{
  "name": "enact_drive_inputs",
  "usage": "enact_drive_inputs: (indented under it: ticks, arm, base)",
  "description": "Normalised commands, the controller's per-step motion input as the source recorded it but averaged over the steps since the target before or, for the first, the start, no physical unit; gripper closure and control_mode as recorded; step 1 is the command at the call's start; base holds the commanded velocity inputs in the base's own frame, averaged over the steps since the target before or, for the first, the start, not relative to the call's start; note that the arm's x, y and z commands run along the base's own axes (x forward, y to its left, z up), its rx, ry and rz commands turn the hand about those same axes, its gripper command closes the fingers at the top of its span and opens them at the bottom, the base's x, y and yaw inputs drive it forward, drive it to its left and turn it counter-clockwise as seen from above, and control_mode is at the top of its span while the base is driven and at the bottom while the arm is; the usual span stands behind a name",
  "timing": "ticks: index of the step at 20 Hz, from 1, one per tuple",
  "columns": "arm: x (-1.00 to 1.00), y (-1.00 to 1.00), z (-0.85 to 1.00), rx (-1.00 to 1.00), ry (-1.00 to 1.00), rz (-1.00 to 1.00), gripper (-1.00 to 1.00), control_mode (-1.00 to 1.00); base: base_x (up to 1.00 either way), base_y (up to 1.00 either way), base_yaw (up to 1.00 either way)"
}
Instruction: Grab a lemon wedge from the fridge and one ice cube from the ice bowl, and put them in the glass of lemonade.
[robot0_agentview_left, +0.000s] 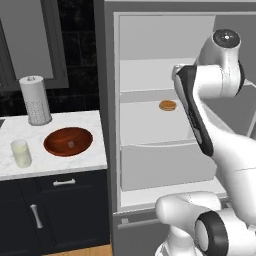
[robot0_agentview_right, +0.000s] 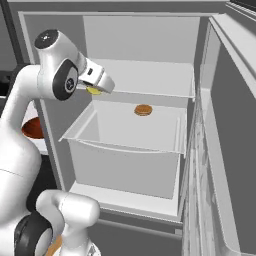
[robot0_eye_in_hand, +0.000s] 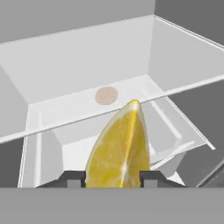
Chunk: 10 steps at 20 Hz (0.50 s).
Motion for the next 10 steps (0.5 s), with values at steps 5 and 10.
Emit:
enact_drive_inputs:
  ticks: [5,10]
  arm:
    - [-1.0,0.11,-0.01,0.0,-0.01,0.04,1.0,-1.0]
    - [-0.92,0.1,-0.25,0.0,0.0,0.02,1.0,-1.0]
  base:
    - [0.0,0.0,0.0]
    - [0.0,0.0,0.0]
